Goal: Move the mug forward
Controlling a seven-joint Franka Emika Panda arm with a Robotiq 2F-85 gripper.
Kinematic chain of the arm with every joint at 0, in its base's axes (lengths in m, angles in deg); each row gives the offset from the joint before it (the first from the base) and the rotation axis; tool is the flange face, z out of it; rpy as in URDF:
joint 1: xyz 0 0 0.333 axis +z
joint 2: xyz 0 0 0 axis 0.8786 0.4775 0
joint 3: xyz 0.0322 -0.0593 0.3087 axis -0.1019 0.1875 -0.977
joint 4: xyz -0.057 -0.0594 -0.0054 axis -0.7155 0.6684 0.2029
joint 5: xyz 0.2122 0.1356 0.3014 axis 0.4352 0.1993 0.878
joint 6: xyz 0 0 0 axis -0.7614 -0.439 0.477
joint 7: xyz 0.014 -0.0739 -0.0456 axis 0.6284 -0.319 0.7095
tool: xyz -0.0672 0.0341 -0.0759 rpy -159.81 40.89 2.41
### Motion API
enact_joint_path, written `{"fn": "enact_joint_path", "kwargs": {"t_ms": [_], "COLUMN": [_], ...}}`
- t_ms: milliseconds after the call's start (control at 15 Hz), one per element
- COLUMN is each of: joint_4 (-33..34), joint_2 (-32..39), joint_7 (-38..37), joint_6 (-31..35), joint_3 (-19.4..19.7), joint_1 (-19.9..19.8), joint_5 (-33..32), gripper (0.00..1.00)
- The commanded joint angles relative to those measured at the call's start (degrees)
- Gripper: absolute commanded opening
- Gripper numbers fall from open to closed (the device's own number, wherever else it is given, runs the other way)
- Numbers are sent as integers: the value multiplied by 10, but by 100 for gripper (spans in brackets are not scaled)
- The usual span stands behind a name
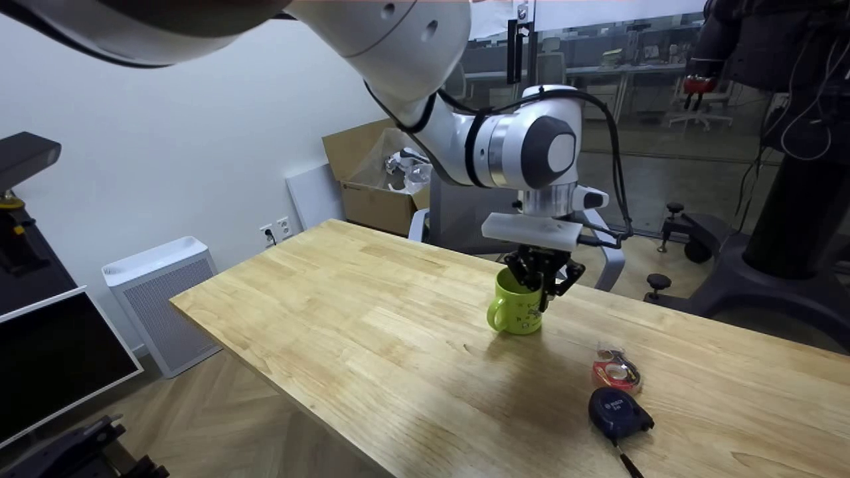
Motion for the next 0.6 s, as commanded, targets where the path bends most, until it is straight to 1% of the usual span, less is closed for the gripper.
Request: {"fn": "enact_joint_path", "kwargs": {"t_ms": [0, 267, 333, 400, 467, 533], "joint_4": [42, 48, 49, 51, 53, 56], "joint_2": [15, 17, 17, 18, 18, 18], "joint_7": [18, 19, 17, 17, 15, 15], "joint_6": [-27, -36, -39, -43, -47, -51], "joint_3": [-9, -5, -3, -3, -1, 0], "joint_1": [-9, -7, -6, -6, -5, -5], "joint_5": [8, 4, 3, 3, 2, 2], "gripper": [3, 3, 35, 36, 40, 48]}}
